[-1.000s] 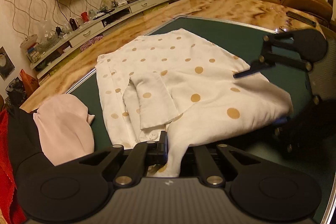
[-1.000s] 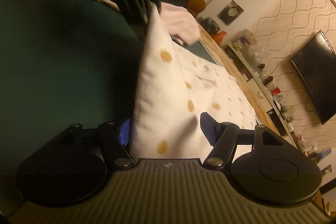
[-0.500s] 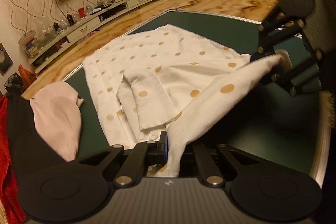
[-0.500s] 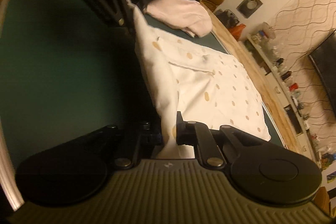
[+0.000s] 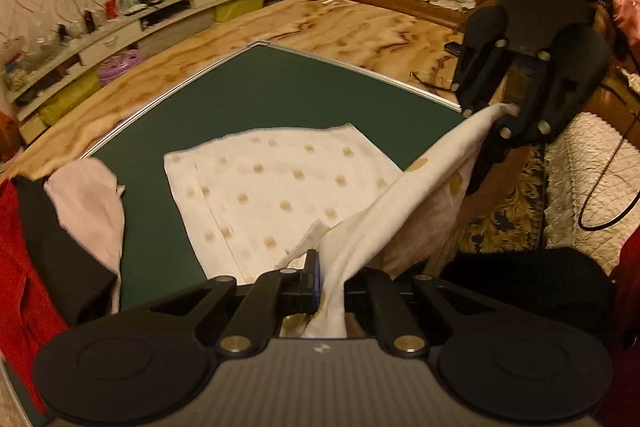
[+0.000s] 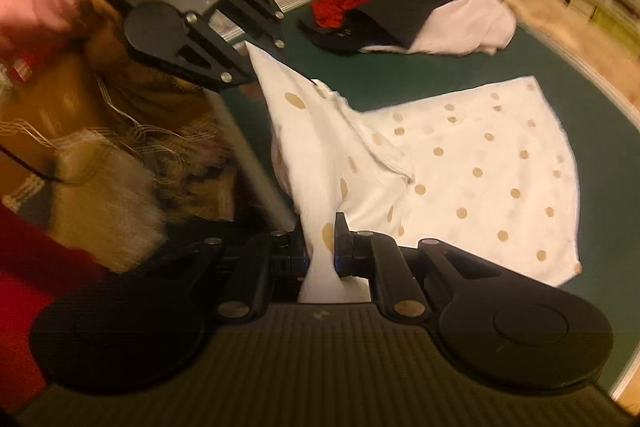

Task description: Fold clothes

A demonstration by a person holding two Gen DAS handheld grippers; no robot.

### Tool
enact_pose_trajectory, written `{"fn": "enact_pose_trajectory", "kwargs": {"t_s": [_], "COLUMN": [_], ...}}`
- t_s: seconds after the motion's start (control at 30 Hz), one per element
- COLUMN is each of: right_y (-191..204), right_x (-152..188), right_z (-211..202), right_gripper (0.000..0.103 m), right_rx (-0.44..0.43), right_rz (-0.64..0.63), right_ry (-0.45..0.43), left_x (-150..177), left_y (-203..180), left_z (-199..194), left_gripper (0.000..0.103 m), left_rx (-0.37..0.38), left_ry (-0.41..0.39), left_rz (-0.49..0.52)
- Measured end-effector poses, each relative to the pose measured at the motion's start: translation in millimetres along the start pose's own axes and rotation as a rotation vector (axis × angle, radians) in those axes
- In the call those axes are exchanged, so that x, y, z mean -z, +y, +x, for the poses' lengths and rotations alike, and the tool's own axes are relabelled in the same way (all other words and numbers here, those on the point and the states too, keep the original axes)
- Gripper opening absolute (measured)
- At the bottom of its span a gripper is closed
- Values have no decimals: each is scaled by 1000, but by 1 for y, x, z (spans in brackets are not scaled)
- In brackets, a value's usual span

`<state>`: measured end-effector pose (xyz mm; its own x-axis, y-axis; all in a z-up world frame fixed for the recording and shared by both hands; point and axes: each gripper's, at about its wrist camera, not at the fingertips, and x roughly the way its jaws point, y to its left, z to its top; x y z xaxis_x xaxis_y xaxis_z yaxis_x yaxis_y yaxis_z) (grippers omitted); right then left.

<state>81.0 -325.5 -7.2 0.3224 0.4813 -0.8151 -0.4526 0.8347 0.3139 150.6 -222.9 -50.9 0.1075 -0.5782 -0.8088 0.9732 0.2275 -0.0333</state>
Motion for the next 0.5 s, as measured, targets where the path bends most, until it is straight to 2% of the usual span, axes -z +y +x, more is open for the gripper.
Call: {"fn": "enact_pose_trajectory", "kwargs": {"t_s": [0.1,0.27,0.43,0.5], "right_y": [-61,-177,-271,-299], "right_x": [-13,-15,0,13], "right_z": [-5,11,38,52], "right_gripper": [13,13,13,13], "right_rx": [-81,-157,-192,-210], "right_rz": [143,371,534,599], "right_ry": [-23,-78,-139,-161], "left_x": [-31,-78,-81,-82], "left_y": [40,113,155,171], "left_z": [33,120,151,162], "left_gripper": [4,4,7,15], "left_rx": [49,124,99,86], "left_ry": [15,46,8,-9], "left_rz": [-2,-16,-125,-170]}}
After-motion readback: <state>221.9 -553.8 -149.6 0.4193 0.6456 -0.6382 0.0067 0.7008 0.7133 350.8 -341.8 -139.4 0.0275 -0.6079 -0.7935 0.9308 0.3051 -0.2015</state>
